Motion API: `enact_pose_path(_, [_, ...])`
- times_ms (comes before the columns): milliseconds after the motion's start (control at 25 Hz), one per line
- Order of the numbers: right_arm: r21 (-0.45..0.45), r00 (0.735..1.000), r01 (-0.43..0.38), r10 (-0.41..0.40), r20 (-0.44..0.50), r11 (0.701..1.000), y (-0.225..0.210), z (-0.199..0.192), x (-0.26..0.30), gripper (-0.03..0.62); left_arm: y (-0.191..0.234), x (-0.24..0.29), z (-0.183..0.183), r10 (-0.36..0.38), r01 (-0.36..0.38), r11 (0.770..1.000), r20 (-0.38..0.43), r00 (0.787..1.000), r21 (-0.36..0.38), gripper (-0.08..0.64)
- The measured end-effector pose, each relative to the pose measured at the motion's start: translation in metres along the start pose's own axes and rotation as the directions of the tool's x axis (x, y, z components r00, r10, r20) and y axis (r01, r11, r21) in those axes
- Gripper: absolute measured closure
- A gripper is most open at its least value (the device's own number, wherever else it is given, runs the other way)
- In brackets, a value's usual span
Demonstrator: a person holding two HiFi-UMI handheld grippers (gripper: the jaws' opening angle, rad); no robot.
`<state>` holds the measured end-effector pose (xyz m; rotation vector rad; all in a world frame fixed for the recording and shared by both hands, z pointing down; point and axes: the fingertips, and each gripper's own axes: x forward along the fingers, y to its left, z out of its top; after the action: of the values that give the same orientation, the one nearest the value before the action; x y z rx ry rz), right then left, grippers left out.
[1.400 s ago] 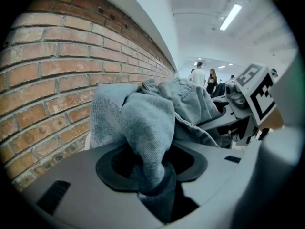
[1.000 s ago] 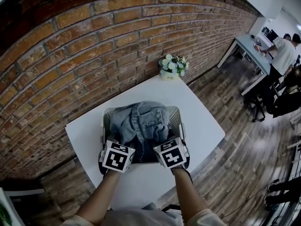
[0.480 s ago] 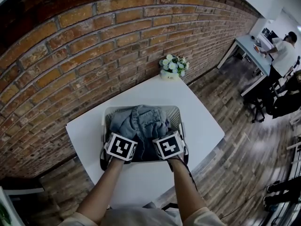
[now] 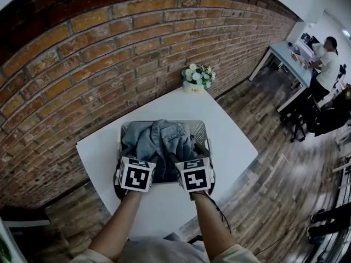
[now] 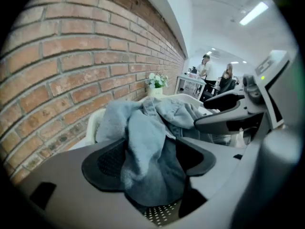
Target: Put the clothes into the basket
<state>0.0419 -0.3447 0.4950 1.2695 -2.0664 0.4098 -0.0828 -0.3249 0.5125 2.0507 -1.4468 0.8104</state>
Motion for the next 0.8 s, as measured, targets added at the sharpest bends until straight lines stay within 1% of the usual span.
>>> enact_pose_path(40, [0.007,0.999,0.004,-0.004,0.036,1.000,0.002,0.007,-0.005,0.216,0.004,-0.007,0.006,0.035,-0.035,0.999,0.036,0.999,0.015,0.232])
enact_pose_path(120, [0.005,0.995,0.010,-0.010,0.099,1.000,0.005,0.020,-0.014,0.216,0.011,-0.021,0.018,0.086,-0.089,0.996,0.113,0.990,0.023,0.232])
enact_pose_path(200, [0.008,0.989,0.015,-0.016,0.150,1.000,0.008,0.028,-0.022,0.216,0.015,-0.035,0.027,0.114,-0.119,0.993,0.179,0.977,0.015,0.232])
enact_pose_path(280, [0.023,0.981,0.023,-0.027,0.194,0.999,0.009,0.032,-0.029,0.218,0.016,-0.045,0.032,0.123,-0.127,0.992,0.231,0.965,0.004,0.232])
enact_pose_path(360, [0.033,0.971,0.022,-0.029,0.236,0.999,0.012,0.034,-0.035,0.219,0.014,-0.052,0.035,0.121,-0.129,0.992,0.278,0.953,0.009,0.232])
enact_pose_path(440, [0.034,0.960,0.020,-0.029,0.278,0.999,0.017,0.037,-0.040,0.227,0.011,-0.058,0.039,0.108,-0.125,0.992,0.327,0.939,0.032,0.232])
enact_pose_path(560, [0.023,0.938,0.035,-0.040,0.343,0.999,0.021,0.044,-0.051,0.274,0.000,-0.070,0.049,0.066,-0.094,0.994,0.399,0.915,0.050,0.233])
enact_pose_path(640, [0.023,0.916,0.036,-0.042,0.398,0.999,0.023,0.051,-0.060,0.293,-0.007,-0.079,0.055,0.045,-0.079,0.995,0.444,0.895,0.058,0.237])
enact_pose_path(680, [0.020,0.904,0.034,-0.040,0.426,0.999,0.024,0.054,-0.065,0.310,-0.011,-0.083,0.058,0.036,-0.076,0.995,0.467,0.884,0.067,0.254])
enact_pose_path(800, [0.005,0.870,0.043,-0.040,0.491,0.999,0.032,0.060,-0.079,0.370,-0.023,-0.099,0.065,0.014,-0.078,0.992,0.532,0.847,0.098,0.338])
